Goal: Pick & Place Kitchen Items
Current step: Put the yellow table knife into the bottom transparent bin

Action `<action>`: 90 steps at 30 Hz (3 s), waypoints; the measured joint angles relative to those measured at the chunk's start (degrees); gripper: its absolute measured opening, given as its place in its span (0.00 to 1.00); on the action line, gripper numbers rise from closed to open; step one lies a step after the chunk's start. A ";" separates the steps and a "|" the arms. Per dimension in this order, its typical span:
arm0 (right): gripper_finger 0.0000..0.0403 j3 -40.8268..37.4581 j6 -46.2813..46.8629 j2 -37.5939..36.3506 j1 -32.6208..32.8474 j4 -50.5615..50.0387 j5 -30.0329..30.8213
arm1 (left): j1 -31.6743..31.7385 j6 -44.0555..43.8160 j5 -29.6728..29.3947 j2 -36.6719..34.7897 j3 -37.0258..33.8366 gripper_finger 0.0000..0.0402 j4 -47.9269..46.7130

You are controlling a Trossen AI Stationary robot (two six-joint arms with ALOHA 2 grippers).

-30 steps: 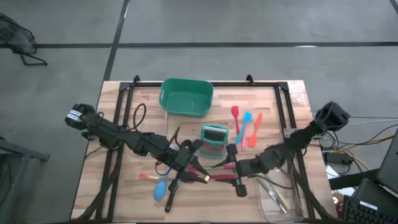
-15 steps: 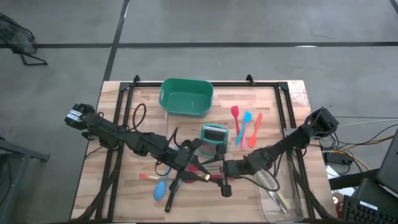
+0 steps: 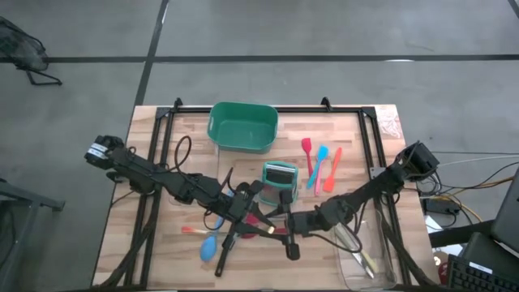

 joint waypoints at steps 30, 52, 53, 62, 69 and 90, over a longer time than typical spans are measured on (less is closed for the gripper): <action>0.09 -0.13 4.58 -3.23 0.22 -6.10 -5.57 | 0.04 -0.78 -0.78 -2.99 0.15 0.42 -2.80; 0.10 8.29 59.54 -28.64 4.14 -81.14 -5.11 | -3.39 -1.11 -2.66 -7.44 -9.53 0.43 -10.79; 0.10 9.72 62.31 -28.82 4.75 -85.70 -5.08 | -3.39 -1.20 -3.21 -7.45 -10.38 0.43 -9.48; 0.10 14.38 88.16 -27.40 14.11 -109.60 -4.98 | -3.50 0.44 -4.69 -7.42 -19.04 0.43 7.67; 0.10 10.17 105.99 -24.93 22.97 -111.65 -6.07 | -3.82 1.35 -4.97 -7.42 -24.47 0.43 15.93; 0.16 2.58 112.80 -12.36 27.17 -110.90 -17.60 | -3.89 0.52 -4.95 -7.42 -25.31 0.43 16.28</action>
